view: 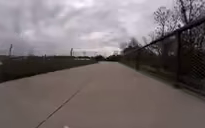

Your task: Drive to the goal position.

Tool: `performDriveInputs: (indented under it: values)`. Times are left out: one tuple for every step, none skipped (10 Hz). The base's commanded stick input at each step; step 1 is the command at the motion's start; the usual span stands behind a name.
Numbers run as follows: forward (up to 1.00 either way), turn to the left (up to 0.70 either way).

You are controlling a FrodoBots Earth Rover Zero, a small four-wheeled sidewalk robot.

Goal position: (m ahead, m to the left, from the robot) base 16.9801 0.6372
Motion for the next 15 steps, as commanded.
performDriveInputs:
  values:
    - [1.00, 0.00]
    - [1.00, 0.00]
    - [1.00, 0.00]
    - [1.00, 0.00]
    - [1.00, 0.00]
    - [1.00, 0.00]
    - [1.00, 0.00]
    - [1.00, 0.00]
    - [1.00, 0.00]
    - [1.00, 0.00]
    - [1.00, 0.00]
    - [0.65, 0.00]
    - [0.00, 0.00]
    - [0.00, 0.00]
    - [0.00, 0.00]
